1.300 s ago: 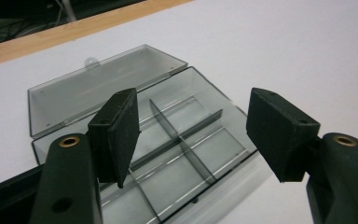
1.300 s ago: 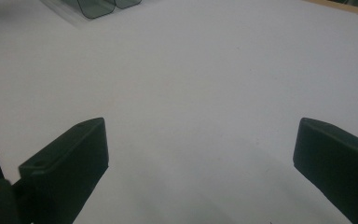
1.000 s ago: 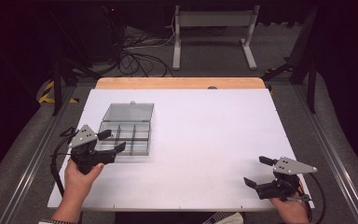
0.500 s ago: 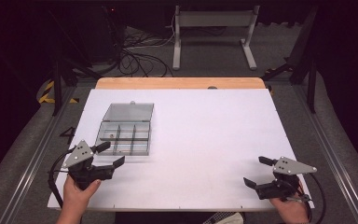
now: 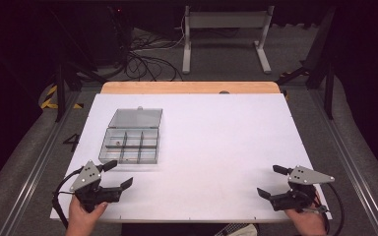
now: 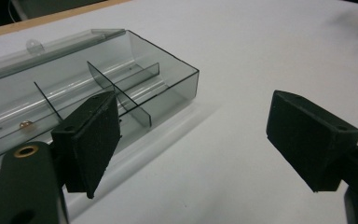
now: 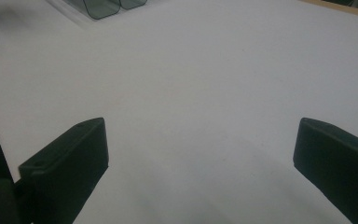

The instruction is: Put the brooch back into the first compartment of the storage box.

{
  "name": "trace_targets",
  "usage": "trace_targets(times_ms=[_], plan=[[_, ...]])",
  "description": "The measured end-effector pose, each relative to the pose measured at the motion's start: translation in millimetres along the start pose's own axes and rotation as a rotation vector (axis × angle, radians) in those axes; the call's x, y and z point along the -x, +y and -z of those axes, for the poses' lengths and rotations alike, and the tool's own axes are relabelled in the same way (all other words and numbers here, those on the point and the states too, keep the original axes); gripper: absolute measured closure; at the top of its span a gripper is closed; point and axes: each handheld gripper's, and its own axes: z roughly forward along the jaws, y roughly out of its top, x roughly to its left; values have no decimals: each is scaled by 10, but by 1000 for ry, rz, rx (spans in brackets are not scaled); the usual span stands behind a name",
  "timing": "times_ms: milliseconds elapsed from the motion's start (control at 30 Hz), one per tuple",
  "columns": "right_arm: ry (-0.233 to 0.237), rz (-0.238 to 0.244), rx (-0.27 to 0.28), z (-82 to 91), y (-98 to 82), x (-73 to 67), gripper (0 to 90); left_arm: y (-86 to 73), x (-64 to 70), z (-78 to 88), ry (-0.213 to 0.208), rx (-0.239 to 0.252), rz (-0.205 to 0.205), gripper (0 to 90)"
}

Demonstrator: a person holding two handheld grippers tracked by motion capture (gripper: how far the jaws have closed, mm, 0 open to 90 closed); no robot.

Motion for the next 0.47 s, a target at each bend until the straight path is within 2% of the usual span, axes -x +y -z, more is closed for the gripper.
trace_targets(times_ms=[167, 467], plan=[[1, 1, -1, 0, 0, 1, 39, -17, 36, -30, -22, -4, 22, 158], [5, -3, 0, -5, 4, -3, 36, -35, -13, 25, -12, 22, 64, 142]])
